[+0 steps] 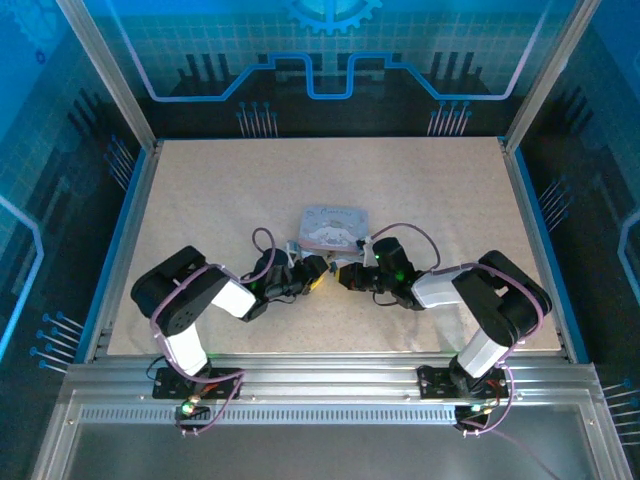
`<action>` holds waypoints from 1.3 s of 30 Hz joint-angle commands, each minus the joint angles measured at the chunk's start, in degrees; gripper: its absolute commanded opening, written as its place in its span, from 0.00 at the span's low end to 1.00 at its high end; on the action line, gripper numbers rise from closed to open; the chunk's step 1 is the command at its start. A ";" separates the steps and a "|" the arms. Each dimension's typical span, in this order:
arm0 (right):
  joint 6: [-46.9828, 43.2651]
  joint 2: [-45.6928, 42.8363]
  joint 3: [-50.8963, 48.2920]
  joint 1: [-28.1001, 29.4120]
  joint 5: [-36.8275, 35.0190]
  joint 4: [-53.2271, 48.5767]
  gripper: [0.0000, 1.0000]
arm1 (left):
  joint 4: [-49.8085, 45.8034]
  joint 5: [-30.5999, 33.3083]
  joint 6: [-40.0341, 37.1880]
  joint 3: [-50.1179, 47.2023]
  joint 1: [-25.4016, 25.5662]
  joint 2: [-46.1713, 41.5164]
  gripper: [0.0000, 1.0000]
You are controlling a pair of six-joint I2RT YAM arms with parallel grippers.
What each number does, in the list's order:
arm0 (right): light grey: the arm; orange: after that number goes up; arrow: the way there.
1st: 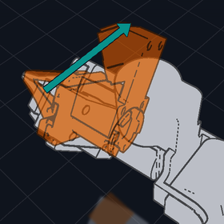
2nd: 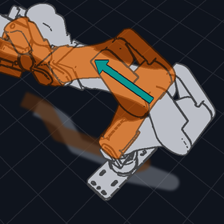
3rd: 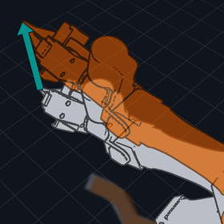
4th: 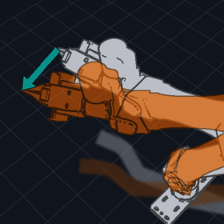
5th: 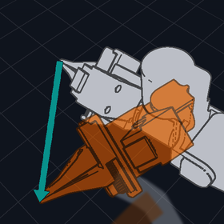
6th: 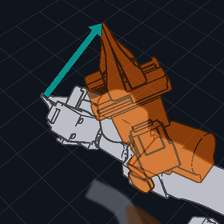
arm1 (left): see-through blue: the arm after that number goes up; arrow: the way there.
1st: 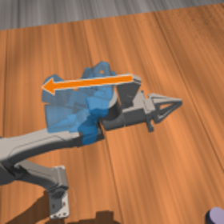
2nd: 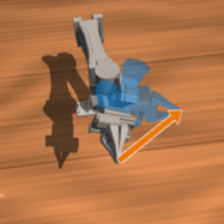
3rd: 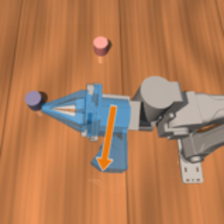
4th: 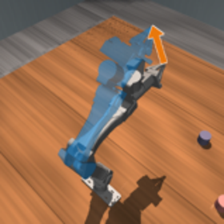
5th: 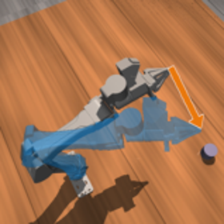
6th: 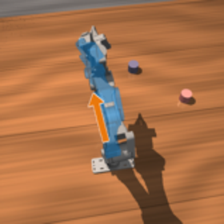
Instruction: Unlock the padlock with the key
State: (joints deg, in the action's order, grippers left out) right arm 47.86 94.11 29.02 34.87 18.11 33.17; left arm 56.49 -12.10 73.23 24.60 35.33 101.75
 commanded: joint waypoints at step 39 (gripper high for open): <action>8.95 -1.45 2.48 0.38 4.92 -2.74 0.01 | 12.86 -1.74 5.40 2.48 0.35 8.63 0.25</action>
State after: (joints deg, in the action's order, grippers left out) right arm 54.30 93.95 31.14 34.83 19.97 31.64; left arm 67.51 -13.15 78.11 26.89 35.03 109.14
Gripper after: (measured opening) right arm 0.056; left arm 0.268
